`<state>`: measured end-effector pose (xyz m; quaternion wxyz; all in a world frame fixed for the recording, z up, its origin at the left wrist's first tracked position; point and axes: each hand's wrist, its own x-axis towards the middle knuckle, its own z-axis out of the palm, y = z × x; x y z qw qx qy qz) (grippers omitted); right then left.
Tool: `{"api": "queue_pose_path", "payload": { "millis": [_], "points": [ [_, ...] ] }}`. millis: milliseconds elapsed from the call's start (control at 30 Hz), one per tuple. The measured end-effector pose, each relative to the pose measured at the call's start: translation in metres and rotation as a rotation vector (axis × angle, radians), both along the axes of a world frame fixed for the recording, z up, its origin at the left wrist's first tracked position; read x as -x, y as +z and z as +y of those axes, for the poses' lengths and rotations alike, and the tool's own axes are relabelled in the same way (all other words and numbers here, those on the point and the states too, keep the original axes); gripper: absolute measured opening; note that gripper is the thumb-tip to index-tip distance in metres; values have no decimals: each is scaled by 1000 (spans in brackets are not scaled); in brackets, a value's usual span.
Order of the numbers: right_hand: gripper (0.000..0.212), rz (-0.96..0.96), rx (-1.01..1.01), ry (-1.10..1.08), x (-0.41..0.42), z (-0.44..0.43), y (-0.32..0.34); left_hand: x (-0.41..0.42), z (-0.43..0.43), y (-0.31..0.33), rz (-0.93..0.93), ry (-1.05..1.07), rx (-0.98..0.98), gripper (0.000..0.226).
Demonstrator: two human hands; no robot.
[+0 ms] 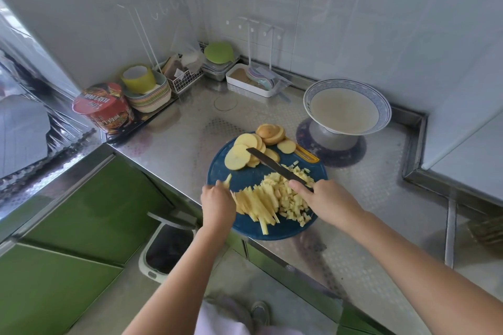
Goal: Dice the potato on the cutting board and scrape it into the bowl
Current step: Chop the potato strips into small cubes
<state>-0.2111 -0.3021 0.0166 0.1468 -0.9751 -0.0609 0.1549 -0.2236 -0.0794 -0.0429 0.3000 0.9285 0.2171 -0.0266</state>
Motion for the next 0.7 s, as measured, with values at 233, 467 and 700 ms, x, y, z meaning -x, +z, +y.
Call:
{"api": "queue_pose_path", "payload": {
  "millis": [233,467,700],
  "points": [
    [75,-7,-26,-11,7,-4,-7,16,-61,3,160,275,142,95],
    [79,-45,-80,-29,8,-10,-14,15,-84,-7,215,265,78,123],
    [77,-38,-108,-48,9,-8,-15,2,-85,1,283,261,178,124]
  ]
}}
